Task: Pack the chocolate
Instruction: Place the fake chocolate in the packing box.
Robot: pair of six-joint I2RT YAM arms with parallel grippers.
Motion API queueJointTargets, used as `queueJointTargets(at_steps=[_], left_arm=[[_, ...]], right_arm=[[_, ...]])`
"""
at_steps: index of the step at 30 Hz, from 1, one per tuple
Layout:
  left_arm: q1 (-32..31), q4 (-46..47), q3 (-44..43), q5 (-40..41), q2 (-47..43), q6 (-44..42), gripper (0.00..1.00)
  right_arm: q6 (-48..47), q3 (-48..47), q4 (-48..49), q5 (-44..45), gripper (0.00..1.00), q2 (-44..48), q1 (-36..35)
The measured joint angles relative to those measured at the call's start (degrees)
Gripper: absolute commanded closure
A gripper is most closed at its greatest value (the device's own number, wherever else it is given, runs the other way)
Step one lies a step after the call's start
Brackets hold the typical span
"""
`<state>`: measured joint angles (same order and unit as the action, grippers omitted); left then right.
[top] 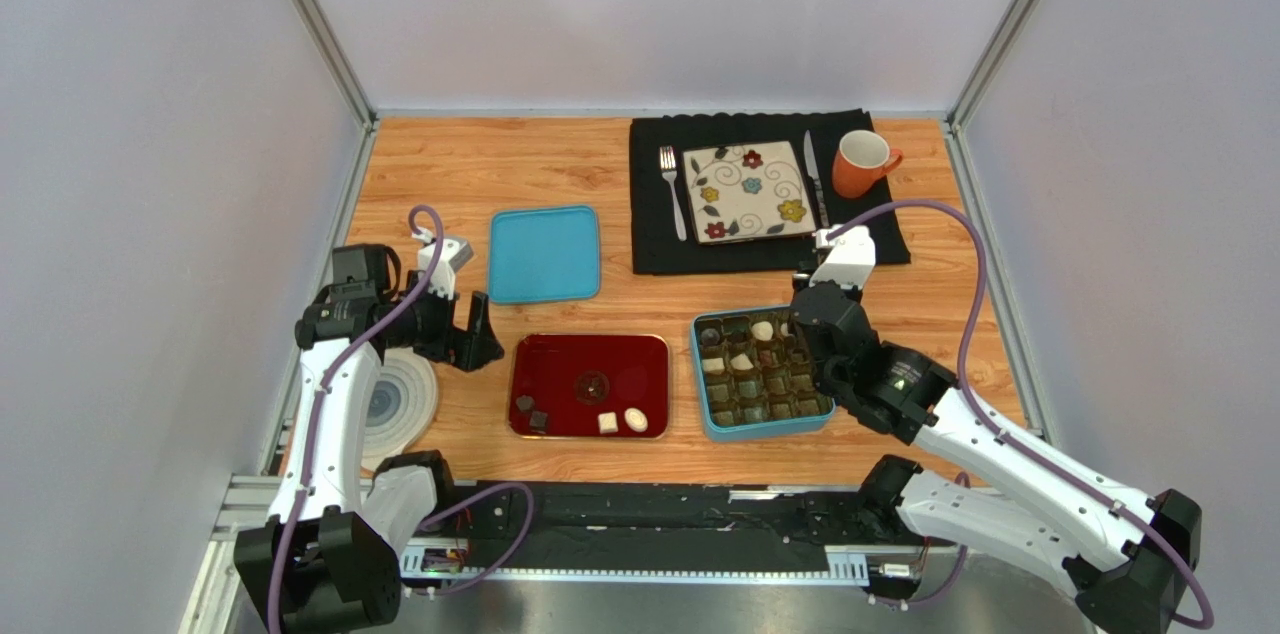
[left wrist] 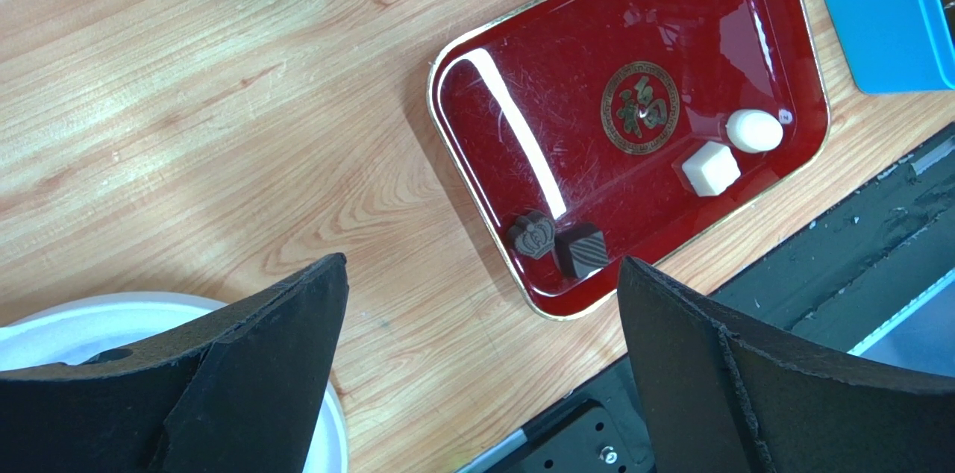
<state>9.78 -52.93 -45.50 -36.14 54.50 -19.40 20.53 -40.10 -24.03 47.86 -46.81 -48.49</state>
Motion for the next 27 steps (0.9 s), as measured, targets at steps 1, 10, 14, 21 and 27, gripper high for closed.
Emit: queueJointTargets(at_steps=[1, 10, 14, 21, 27], left_arm=[[0.0, 0.0, 0.0, 0.0, 0.0, 0.0, 0.01], [0.0, 0.0, 0.0, -0.4, 0.0, 0.0, 0.01], [0.0, 0.0, 0.0, -0.6, 0.0, 0.2, 0.01], [0.0, 0.0, 0.0, -0.9, 0.0, 0.2, 0.01], [0.0, 0.0, 0.0, -0.9, 0.0, 0.2, 0.01]], right_arm=[[0.2, 0.0, 0.0, -0.1, 0.75, 0.0, 0.0], [0.7, 0.0, -2.5, -0.5, 0.75, 1.0, 0.0], [1.1, 0.0, -3.6, -0.5, 0.66, 2.5, 0.0], [1.0, 0.0, -3.8, -1.5, 0.62, 3.5, 0.0], [-0.5, -0.2, -3.5, -2.7, 0.60, 3.1, 0.0]])
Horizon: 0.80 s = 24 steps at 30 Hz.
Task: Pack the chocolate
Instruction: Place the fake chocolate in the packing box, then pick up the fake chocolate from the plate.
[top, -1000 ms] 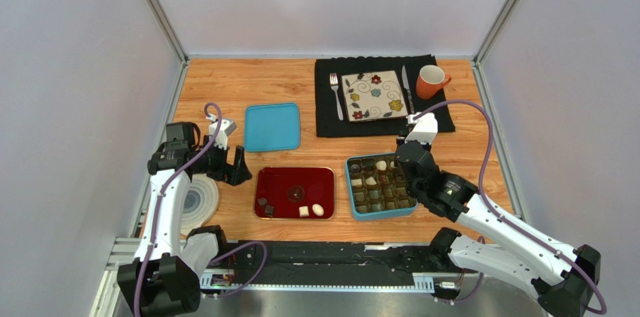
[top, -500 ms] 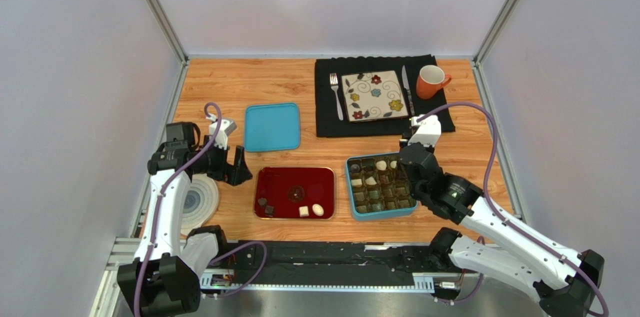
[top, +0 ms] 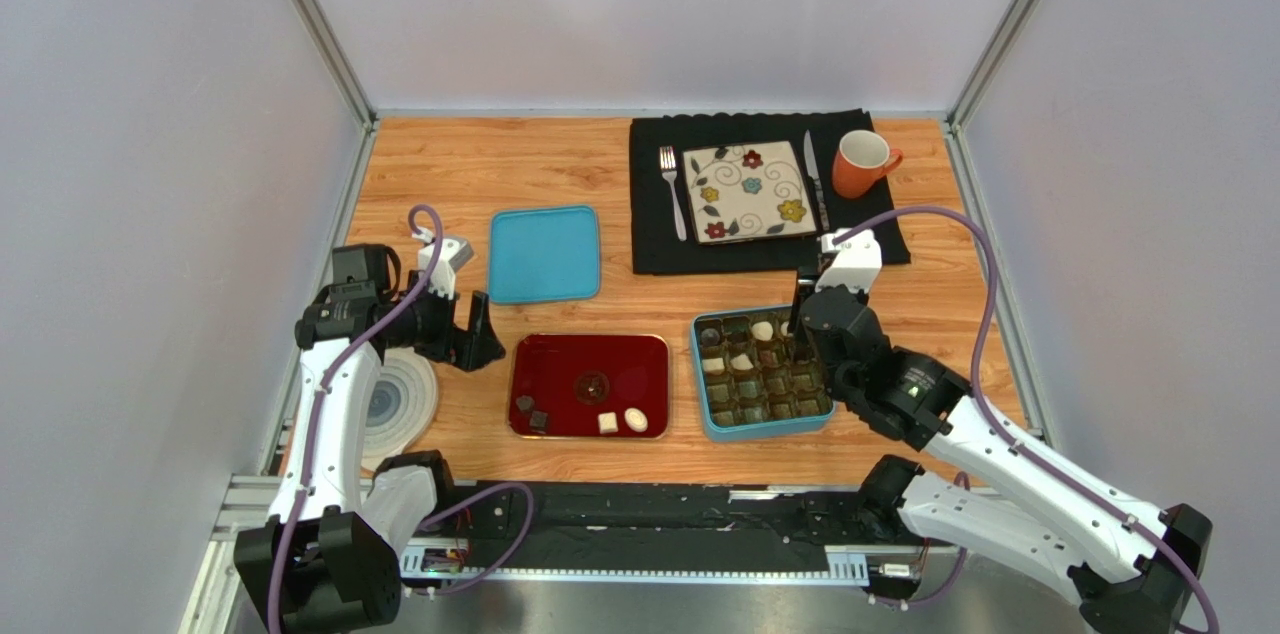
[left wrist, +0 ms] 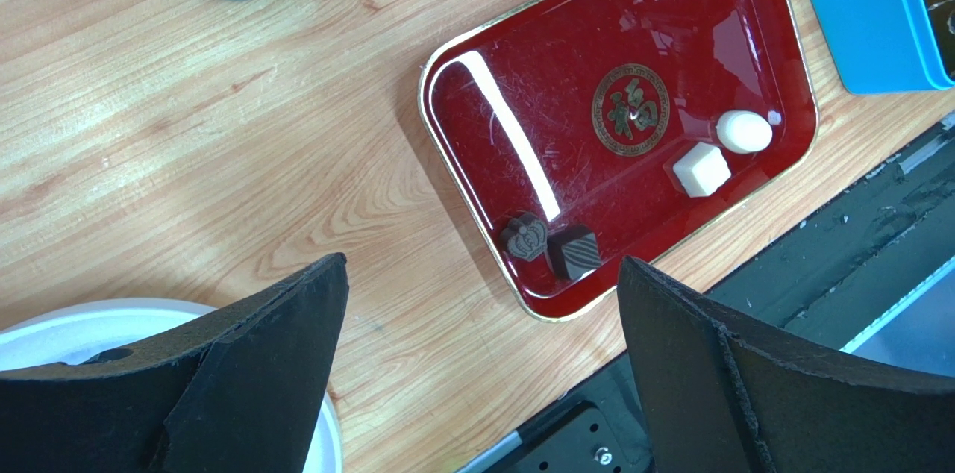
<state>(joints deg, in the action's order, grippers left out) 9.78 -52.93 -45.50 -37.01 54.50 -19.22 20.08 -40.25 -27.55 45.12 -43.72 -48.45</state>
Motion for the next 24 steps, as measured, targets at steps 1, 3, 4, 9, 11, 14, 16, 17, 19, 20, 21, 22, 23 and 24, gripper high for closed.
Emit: queueJointTargets(at_steps=[1, 3, 4, 9, 11, 14, 16, 17, 19, 20, 21, 22, 23, 24], left_arm=[[0.0, 0.0, 0.0, 0.0, 0.0, 0.0, 0.01], [0.0, 0.0, 0.0, 0.0, 0.0, 0.0, 0.01], [0.0, 0.0, 0.0, 0.0, 0.0, 0.0, 0.01], [0.0, 0.0, 0.0, 0.0, 0.2, 0.0, 0.01], [0.0, 0.0, 0.0, 0.0, 0.4, 0.0, 0.01], [0.0, 0.0, 0.0, 0.0, 0.4, 0.0, 0.01], [0.0, 0.0, 0.0, 0.0, 0.4, 0.0, 0.01], [0.0, 0.0, 0.0, 0.0, 0.4, 0.0, 0.01], [0.0, 0.0, 0.0, 0.0, 0.5, 0.0, 0.01], [0.0, 0.0, 0.0, 0.0, 0.5, 0.0, 0.01], [0.0, 0.0, 0.0, 0.0, 0.6, 0.0, 0.01], [0.0, 0.0, 0.0, 0.0, 0.8, 0.0, 0.01], [0.0, 0.0, 0.0, 0.1, 1.1, 0.1, 0.01], [0.0, 0.0, 0.0, 0.1, 1.4, 0.2, 0.01]], right_arm=[[-0.2, -0.1, 0.0, -0.2, 0.60, -0.2, 0.0], [-0.5, -0.2, 0.0, -0.3, 0.62, -0.4, 0.0], [-0.6, -0.3, 0.0, -0.4, 0.67, -0.4, 0.0], [-1.7, -0.3, 1.0, -1.9, 0.79, 0.1, -0.5], [-2.7, -0.4, 2.2, -2.4, 0.83, 0.3, -2.2], [-5.2, -1.6, 5.0, -2.9, 0.85, -0.5, -6.7], [-7.2, -3.0, 7.9, -3.5, 0.86, -2.0, -10.3], [-8.1, -3.8, 9.6, -4.0, 0.86, -3.0, -11.8], [-9.8, -4.9, 12.8, -5.5, 0.86, -4.9, -14.6], [-10.3, -5.3, 14.0, -6.1, 0.86, -5.7, -15.6], [-10.8, -5.7, 15.8, -7.2, 0.86, -6.7, -16.8], [-11.3, -6.2, 17.7, -8.5, 0.86, -8.0, -18.0], [-11.5, -6.5, 19.3, -9.5, 0.86, -9.1, -18.7], [-11.8, -6.8, 21.4, -11.1, 0.86, -10.5, -19.5]])
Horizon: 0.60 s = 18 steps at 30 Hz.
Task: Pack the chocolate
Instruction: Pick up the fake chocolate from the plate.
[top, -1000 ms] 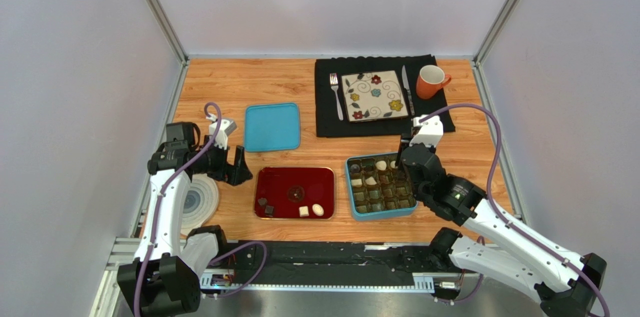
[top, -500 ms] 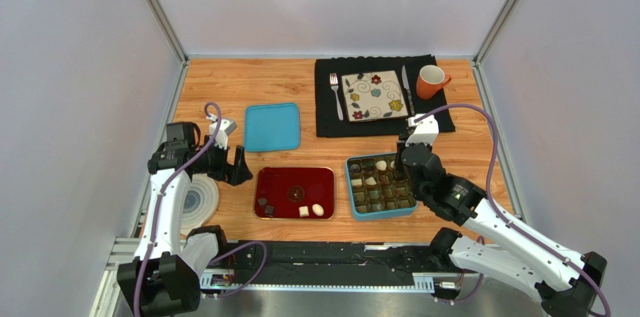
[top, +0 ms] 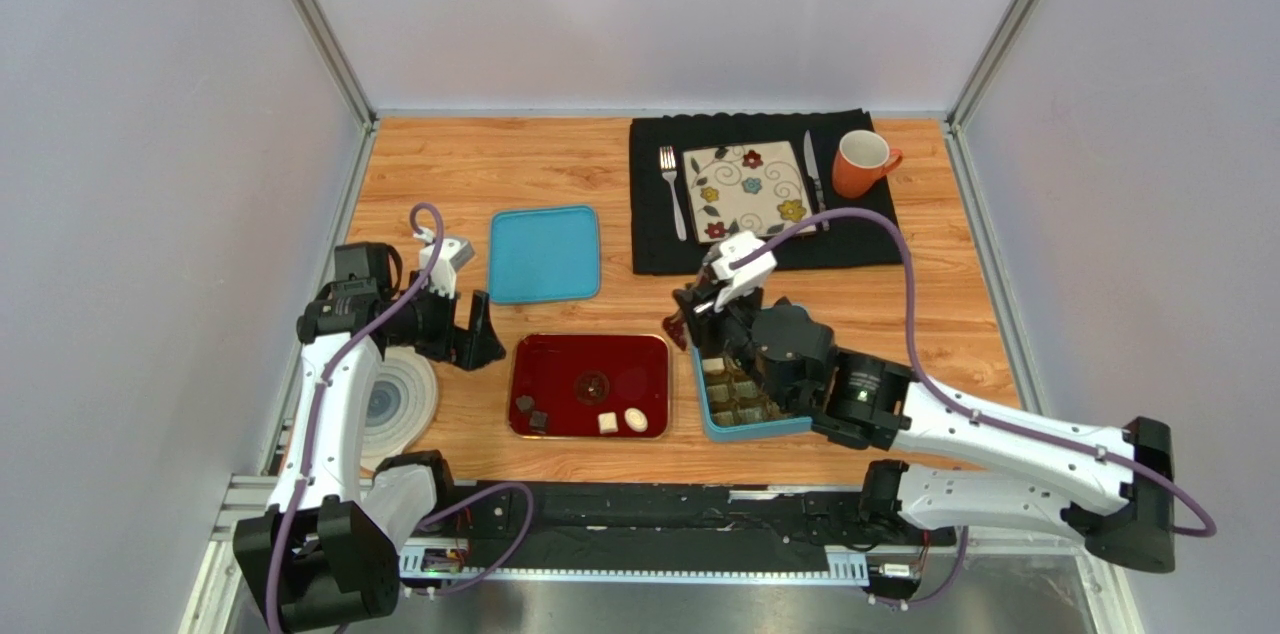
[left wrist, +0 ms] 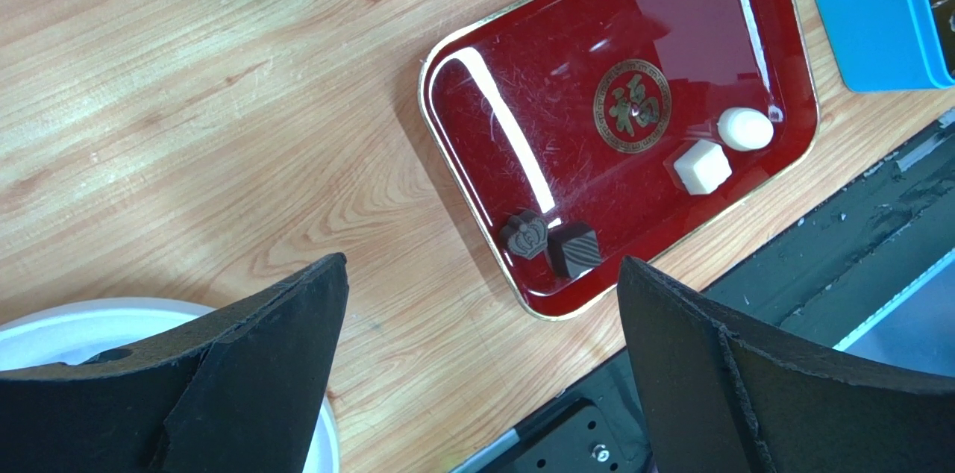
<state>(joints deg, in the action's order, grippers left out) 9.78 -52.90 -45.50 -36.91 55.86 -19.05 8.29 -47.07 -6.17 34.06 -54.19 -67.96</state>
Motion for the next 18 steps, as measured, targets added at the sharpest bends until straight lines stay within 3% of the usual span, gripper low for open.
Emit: queueJointTargets(at_steps=[10, 18], left_arm=[[1.8, 0.1, -0.5, 1.0, 2.6, 0.3, 0.01], [5.2, 1.0, -1.0, 1.5, 5.9, 0.2, 0.01]], right_arm=[[-0.2, -6.8, 15.0, -12.9, 0.81, -19.8, -5.9], [0.9, -10.4, 19.9, -19.1, 0.73, -30.0, -7.4]])
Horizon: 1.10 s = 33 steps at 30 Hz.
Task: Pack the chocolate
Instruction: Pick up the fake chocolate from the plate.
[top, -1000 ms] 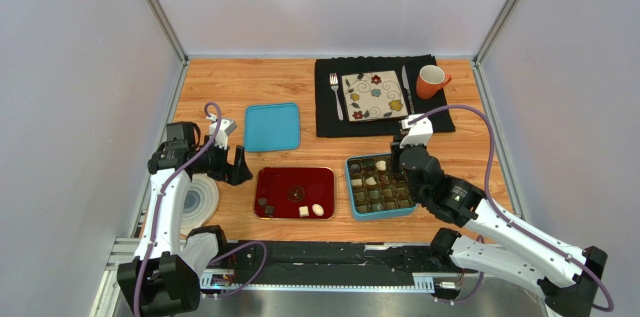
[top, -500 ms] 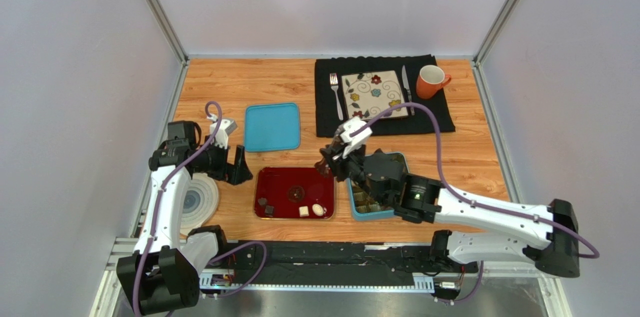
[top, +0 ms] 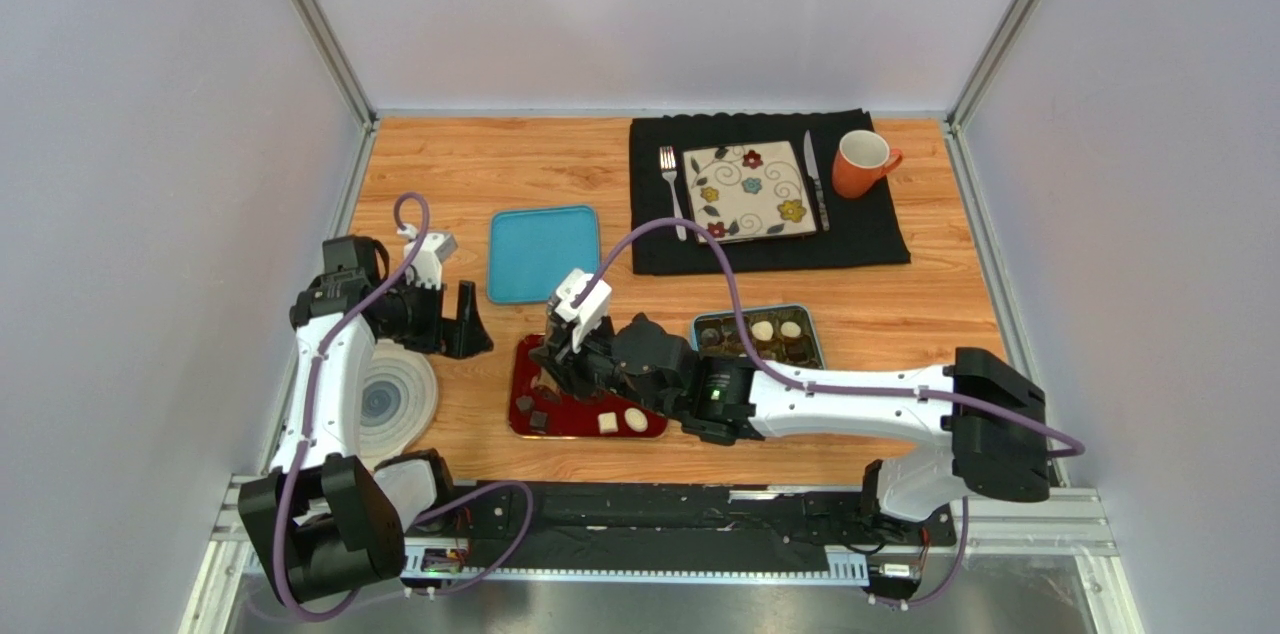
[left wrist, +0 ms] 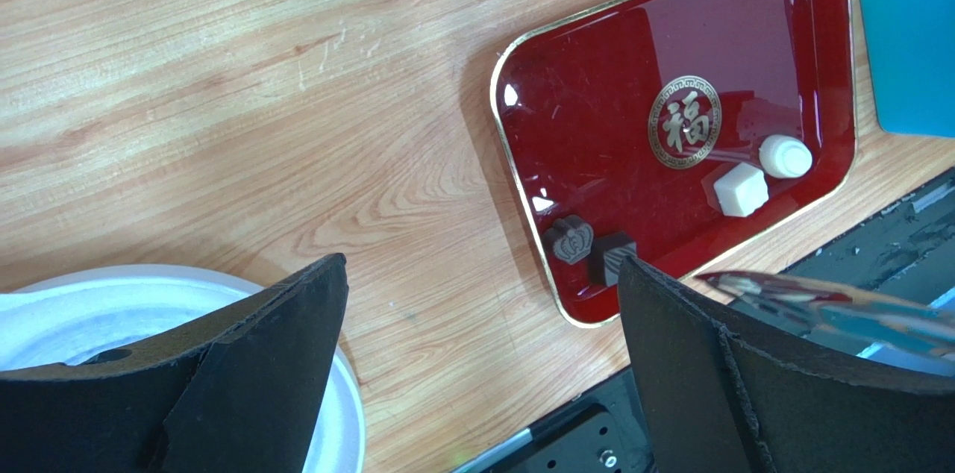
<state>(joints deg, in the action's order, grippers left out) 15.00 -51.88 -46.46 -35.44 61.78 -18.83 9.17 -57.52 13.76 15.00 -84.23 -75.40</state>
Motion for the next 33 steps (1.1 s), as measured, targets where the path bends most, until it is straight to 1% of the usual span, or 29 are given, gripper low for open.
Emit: queueJointTargets(at_steps=[6, 15, 22, 29, 33], left_arm=[[0.6, 0.3, 0.0, 0.0, 0.0, -0.2, 0.01], [0.9, 0.2, 0.0, -0.4, 0.0, -0.5, 0.01], [0.9, -0.3, 0.0, -0.8, -0.2, -0.9, 0.01], [0.9, -0.6, 0.0, -1.6, -0.3, -1.0, 0.01], [0.9, -0.7, 0.0, -1.6, -0.3, -1.0, 0.01]], right_arm=[[1.2, -1.1, 2.1, -1.7, 0.67, -3.4, -0.3], [1.9, -1.6, 3.1, -2.1, 0.59, -7.3, -0.3], [1.9, -2.3, 3.5, -2.1, 0.57, -9.0, -0.3], [1.9, -3.0, 4.1, -1.8, 0.52, -10.6, -0.3], [1.9, -3.0, 4.1, -1.6, 0.52, -11.2, -0.3]])
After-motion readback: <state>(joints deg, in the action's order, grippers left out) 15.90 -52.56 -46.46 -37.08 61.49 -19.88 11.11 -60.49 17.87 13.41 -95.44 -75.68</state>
